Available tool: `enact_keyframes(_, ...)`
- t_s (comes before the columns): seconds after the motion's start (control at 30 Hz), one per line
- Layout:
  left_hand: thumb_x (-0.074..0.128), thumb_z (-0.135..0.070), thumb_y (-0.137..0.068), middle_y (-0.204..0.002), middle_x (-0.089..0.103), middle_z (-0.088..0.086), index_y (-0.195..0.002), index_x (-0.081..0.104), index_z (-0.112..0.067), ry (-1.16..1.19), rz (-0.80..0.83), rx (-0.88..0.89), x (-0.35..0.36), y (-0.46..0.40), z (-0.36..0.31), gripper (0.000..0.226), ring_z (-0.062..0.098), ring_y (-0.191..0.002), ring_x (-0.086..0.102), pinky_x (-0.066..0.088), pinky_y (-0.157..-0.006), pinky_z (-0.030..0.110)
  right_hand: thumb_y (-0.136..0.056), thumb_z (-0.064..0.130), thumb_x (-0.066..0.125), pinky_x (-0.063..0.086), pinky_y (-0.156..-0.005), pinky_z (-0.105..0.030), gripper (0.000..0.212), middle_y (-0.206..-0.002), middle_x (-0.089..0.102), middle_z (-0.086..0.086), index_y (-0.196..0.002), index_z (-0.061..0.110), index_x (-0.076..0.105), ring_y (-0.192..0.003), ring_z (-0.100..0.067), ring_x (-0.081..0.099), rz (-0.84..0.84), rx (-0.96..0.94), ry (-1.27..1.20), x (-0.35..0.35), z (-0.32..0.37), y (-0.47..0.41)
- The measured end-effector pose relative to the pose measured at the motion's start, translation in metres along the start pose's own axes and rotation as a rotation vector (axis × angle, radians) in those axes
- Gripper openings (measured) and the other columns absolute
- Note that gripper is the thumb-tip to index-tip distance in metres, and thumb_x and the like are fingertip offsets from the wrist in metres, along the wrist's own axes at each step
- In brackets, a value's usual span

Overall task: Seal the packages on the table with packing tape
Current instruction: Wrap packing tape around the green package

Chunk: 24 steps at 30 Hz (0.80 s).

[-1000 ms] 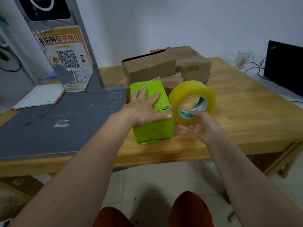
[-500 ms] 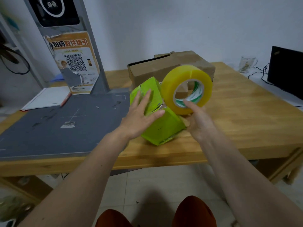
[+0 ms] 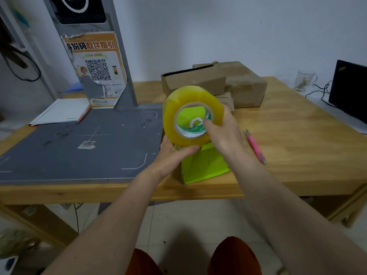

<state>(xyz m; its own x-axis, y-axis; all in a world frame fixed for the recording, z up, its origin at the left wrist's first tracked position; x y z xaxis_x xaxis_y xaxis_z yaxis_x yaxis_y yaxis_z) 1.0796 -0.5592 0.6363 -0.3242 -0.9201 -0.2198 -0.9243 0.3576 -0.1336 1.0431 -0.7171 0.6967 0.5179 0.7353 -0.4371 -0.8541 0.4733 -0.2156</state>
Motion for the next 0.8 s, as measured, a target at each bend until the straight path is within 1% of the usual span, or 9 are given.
enact_keyframes(0.03,0.08,-0.058,-0.052,-0.143,0.048,-0.011,-0.137,0.043,-0.039,0.006,0.012,-0.011,0.0,0.0,0.003,0.095,0.008,-0.133,0.044,0.034,-0.115,0.042,-0.086,0.042,0.062,0.035,-0.104,-0.053,0.054,-0.113,0.056,0.011,-0.136,0.032,0.044,-0.12,-0.027,0.052,-0.017,0.008,0.06,0.002,0.002,0.003)
enact_keyframes(0.1,0.079,-0.06,-0.053,-0.145,0.045,-0.011,-0.132,0.043,-0.047,-0.029,0.022,-0.016,-0.001,-0.001,0.005,0.087,0.009,-0.135,0.041,0.033,-0.115,0.042,-0.079,0.052,0.068,0.036,-0.103,-0.05,0.058,-0.12,0.057,0.003,-0.128,0.025,0.051,-0.124,-0.028,0.048,-0.062,0.065,0.187,0.0,0.001,0.003)
enact_keyframes(0.2,0.075,-0.068,-0.056,-0.151,0.038,-0.011,-0.143,0.037,-0.04,-0.108,0.049,-0.006,-0.001,-0.004,0.004,0.099,0.013,-0.142,0.031,0.029,-0.117,0.045,-0.078,0.057,0.067,0.036,-0.101,-0.046,0.052,-0.131,0.05,-0.009,-0.113,0.018,0.066,-0.128,-0.032,0.039,-0.055,0.097,0.296,-0.002,-0.006,-0.001)
enact_keyframes(0.37,0.064,-0.081,-0.055,-0.158,0.021,-0.01,-0.146,0.032,-0.042,-0.306,0.043,-0.074,-0.01,-0.002,0.011,0.104,0.017,-0.148,0.013,0.021,-0.119,0.049,-0.084,0.044,0.061,0.047,-0.083,-0.04,0.037,-0.108,0.066,-0.014,-0.101,0.012,0.068,-0.103,-0.033,0.058,-0.044,0.033,0.145,-0.012,-0.004,-0.009)
enact_keyframes(0.43,0.064,-0.079,-0.059,-0.158,0.019,-0.008,-0.135,0.034,-0.051,-0.321,0.06,-0.091,-0.009,0.001,0.012,0.086,0.017,-0.148,0.01,0.018,-0.119,0.046,-0.086,0.031,0.063,0.048,-0.077,-0.038,0.028,-0.101,0.07,-0.013,-0.101,0.008,0.069,-0.092,-0.031,0.061,-0.091,0.031,0.033,-0.028,-0.006,-0.014)
enact_keyframes(0.5,0.065,-0.074,-0.063,-0.156,0.021,-0.007,-0.125,0.029,-0.061,-0.297,0.079,-0.083,-0.006,0.002,0.009,0.073,0.017,-0.146,0.013,0.019,-0.117,0.043,-0.087,0.028,0.063,0.051,-0.082,-0.042,0.024,-0.099,0.07,-0.011,-0.1,0.009,0.07,-0.093,-0.031,0.062,-0.099,0.029,-0.007,-0.039,-0.011,-0.017)
enact_keyframes(0.63,0.07,-0.07,-0.068,-0.155,0.024,-0.005,-0.129,0.029,-0.06,-0.268,0.082,-0.063,-0.006,0.002,0.004,0.073,0.021,-0.145,0.017,0.021,-0.116,0.045,-0.087,0.037,0.061,0.038,-0.069,-0.031,0.027,-0.092,0.067,-0.008,-0.097,0.012,0.067,-0.089,-0.031,0.06,-0.084,-0.011,0.132,-0.042,-0.009,-0.022)
enact_keyframes(0.7,0.069,-0.069,-0.07,-0.156,0.024,-0.005,-0.135,0.033,-0.056,-0.262,0.081,-0.063,-0.008,0.003,0.006,0.076,0.021,-0.146,0.017,0.021,-0.117,0.045,-0.087,0.033,0.063,0.043,-0.069,-0.036,0.025,-0.092,0.068,-0.009,-0.096,0.01,0.068,-0.089,-0.032,0.061,-0.11,-0.01,0.091,-0.05,-0.008,-0.026)
enact_keyframes(0.8,0.067,-0.069,-0.072,-0.158,0.02,-0.005,-0.143,0.031,-0.052,-0.272,0.106,-0.083,-0.008,0.005,0.005,0.082,0.02,-0.147,0.014,0.019,-0.118,0.049,-0.087,0.023,0.065,0.054,-0.081,-0.048,0.02,-0.097,0.071,-0.013,-0.099,0.007,0.07,-0.092,-0.032,0.065,-0.137,-0.009,0.01,-0.06,-0.009,-0.028)
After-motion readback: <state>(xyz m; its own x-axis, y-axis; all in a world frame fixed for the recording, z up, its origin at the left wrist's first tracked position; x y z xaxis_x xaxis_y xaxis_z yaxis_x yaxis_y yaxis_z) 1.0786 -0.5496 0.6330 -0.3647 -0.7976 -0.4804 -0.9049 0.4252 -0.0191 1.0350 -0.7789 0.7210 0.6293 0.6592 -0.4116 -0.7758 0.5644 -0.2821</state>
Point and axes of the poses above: each hand's wrist, its own y-axis away from the middle knuckle, its own x-axis out of the palm, z = x × y, the point moved 9 cm from there along -y, towards the middle knuckle
